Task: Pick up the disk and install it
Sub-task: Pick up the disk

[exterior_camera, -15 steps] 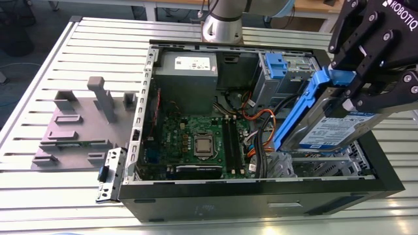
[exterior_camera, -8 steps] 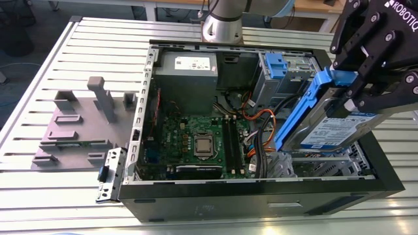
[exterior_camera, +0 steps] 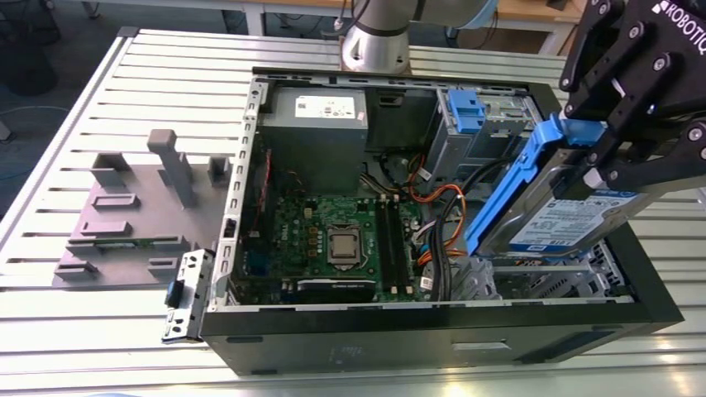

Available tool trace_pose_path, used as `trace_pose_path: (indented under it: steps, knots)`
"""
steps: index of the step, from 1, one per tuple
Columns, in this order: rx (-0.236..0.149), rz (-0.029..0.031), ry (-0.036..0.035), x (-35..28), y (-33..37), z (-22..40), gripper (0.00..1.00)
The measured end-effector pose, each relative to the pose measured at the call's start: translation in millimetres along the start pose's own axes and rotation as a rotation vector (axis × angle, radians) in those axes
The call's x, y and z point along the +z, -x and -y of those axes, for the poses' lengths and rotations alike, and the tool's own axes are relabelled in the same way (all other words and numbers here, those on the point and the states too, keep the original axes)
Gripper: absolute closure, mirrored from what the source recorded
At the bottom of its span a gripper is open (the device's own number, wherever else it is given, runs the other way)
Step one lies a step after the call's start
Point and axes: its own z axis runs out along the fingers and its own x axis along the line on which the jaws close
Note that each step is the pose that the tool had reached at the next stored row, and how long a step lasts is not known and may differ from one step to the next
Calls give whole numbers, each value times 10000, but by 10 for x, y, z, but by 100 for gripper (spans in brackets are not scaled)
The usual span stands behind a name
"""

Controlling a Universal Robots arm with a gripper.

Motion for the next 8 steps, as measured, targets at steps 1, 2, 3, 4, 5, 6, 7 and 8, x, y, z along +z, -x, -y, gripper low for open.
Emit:
trace_pose_path:
  steps: [1,2,3,4,5,6,7,8]
  knots:
    - [0,0,0,1,0,3,64]
    - [-1,0,0,1,0,6,64]
    - [-1,0,0,1,1,9,64]
    - [-1,1,0,2,1,11,64]
    - [0,0,0,2,1,14,64]
    - [0,0,0,3,1,16,64]
    - [0,0,0,3,1,19,64]
    - [0,0,0,3,1,22,64]
